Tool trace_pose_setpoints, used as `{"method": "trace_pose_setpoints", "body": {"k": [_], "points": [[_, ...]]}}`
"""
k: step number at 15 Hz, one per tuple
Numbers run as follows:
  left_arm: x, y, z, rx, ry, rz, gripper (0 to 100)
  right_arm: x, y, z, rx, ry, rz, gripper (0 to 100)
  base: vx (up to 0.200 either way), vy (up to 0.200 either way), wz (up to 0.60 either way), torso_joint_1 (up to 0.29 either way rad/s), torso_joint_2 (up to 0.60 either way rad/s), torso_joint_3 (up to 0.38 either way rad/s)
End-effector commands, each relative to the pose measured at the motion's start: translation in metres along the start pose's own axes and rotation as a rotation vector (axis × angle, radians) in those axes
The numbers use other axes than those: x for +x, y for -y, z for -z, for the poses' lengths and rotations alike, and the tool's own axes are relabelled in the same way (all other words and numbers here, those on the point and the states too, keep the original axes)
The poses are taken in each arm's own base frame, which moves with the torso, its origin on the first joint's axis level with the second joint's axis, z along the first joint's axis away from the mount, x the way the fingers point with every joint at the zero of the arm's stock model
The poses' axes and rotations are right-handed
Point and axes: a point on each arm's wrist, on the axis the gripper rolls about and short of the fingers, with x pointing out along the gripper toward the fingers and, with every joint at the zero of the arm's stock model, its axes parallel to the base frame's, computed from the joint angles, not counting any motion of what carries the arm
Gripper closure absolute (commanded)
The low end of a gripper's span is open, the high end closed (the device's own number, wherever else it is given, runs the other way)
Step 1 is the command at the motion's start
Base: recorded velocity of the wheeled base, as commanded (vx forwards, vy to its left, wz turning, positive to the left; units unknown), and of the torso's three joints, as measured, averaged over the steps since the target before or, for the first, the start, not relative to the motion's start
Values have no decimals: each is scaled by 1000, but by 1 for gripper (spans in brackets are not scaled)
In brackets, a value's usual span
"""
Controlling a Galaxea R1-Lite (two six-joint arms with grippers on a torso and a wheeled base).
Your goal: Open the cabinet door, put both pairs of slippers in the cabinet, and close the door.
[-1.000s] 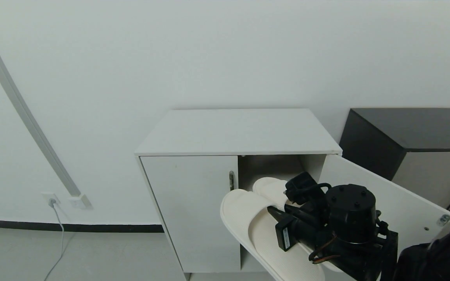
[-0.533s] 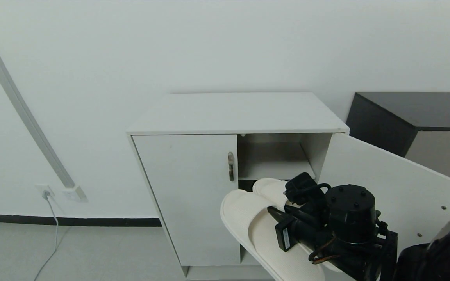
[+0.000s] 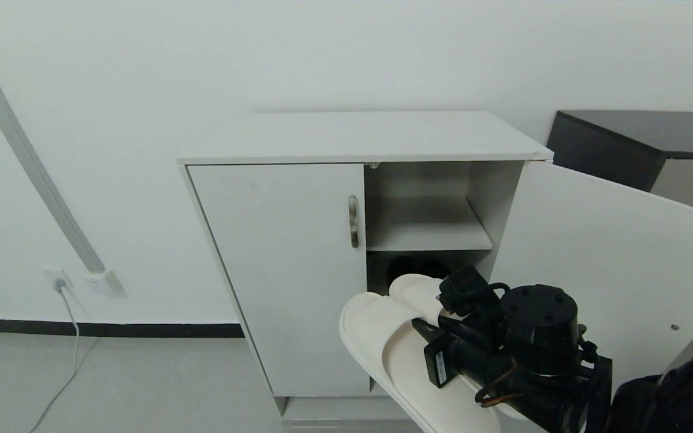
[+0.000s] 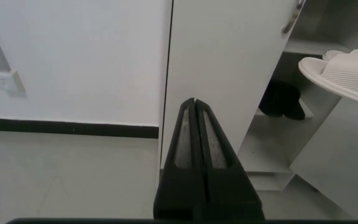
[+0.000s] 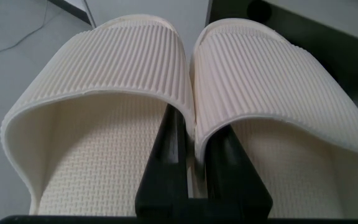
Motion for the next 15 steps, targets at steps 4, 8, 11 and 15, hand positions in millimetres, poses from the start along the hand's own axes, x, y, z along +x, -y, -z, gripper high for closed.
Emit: {"method": "trace_pose_setpoints", "body": {"k": [4,8,11,15], "points": [[0,0,0,-1,0,-1,100,0,0,1,-1,-3,0,100,0,0,0,-102,463,350],[0,0,0,-1,0,-1,100,0,0,1,-1,-3,0,100,0,0,0,-51,446,389],[0,0,0,-1,0,-1,100,0,0,-3,4,30,-3,100,0,0,0,-4,277,276],[0,0,0,1,0,-1,100,3,0,3,-4,26,-1,100,0,0,0,-1,35,32]]}}
